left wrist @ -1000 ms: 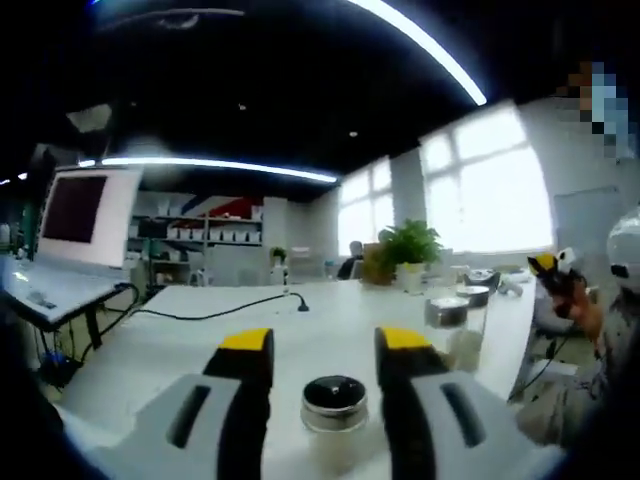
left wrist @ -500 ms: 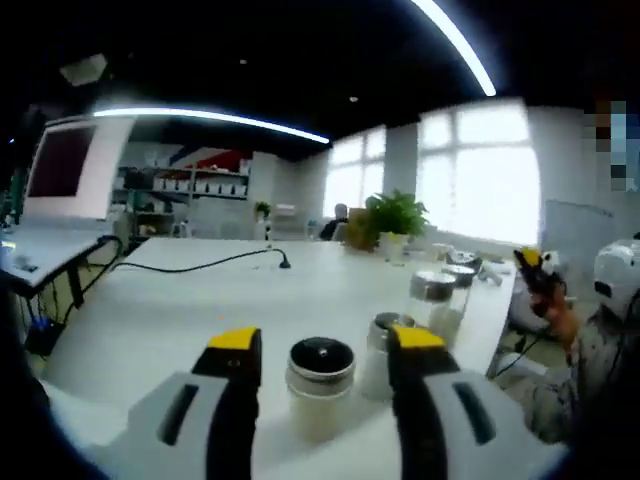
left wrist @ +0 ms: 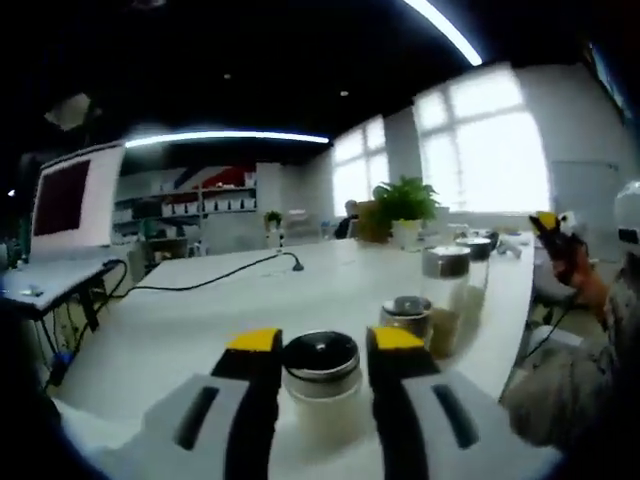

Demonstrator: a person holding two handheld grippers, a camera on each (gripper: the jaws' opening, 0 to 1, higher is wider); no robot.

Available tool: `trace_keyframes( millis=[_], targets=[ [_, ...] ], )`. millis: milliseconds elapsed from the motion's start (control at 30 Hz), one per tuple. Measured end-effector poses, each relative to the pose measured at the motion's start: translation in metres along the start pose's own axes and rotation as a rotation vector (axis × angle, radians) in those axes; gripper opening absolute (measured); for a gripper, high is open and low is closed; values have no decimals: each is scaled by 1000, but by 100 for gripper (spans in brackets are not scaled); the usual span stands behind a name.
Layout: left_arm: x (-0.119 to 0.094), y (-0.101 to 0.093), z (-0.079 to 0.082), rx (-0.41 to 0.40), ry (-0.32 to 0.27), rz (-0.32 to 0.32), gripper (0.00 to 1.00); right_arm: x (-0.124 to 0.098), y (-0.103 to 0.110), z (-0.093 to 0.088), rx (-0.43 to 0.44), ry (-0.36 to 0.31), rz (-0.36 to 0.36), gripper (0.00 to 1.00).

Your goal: Rotate the seasoning bottle until the label or dispensing opening points toward the visible target arrow and the bottle remains upright within the marked orientation range

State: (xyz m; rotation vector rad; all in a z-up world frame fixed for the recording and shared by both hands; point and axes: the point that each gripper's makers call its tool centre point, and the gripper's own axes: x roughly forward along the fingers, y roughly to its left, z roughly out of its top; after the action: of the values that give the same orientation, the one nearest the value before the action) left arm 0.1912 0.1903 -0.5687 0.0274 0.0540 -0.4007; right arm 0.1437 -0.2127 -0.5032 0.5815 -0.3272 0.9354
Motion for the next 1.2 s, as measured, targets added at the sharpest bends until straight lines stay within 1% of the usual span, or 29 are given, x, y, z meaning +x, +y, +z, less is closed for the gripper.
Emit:
trace_keyframes(
  millis=[100, 233, 433, 467, 533, 667, 700, 733, 800, 900, 1000, 1100, 1167, 1200],
  targets=[
    [1, 2, 0, -16, -6, 2, 32, 1, -1, -1, -7, 7, -8, 10],
    [1, 1, -1, 9, -6, -29, 32, 3, 0, -1, -3, 8, -2, 10],
    [-1, -2, -2, 28, -10, -128, 32, 7, 5, -7, 8, 20, 15, 8],
    [-1, -3, -2, 35, -3, -158, 32, 8, 6, -7, 14, 16, 21, 8],
    [-1, -1, -2, 20, 7, -175, 32, 10, 9, -7, 24, 9, 29, 8],
    [1, -6, -4, 91, 31, -266, 32, 12, 11, -11, 18, 16, 33, 8],
    [2, -7, -4, 87, 25, -295, 32, 12, 10, -12, 18, 19, 32, 8],
    [3, -5, -4, 86, 28, -300, 32, 12, 10, -14, 21, 22, 31, 8],
    [4, -9, -5, 139, 43, -336, 32, 12, 9, -15, 28, 26, 33, 8],
    [6, -10, -6, 168, 47, -363, 32, 12, 9, -15, 38, 21, 39, 8],
    [7, -10, -6, 137, 39, -403, 32, 13, 8, -16, 27, 24, 27, 8],
    [7, -10, -6, 131, 41, -435, 32, 14, 11, -18, 15, 33, 35, 8],
    [6, -11, -6, 141, 36, -450, 32, 13, 11, -17, 18, 28, 36, 8],
    [5, -12, -6, 134, 34, -469, 32, 13, 10, -16, 15, 25, 30, 8]
  ],
)
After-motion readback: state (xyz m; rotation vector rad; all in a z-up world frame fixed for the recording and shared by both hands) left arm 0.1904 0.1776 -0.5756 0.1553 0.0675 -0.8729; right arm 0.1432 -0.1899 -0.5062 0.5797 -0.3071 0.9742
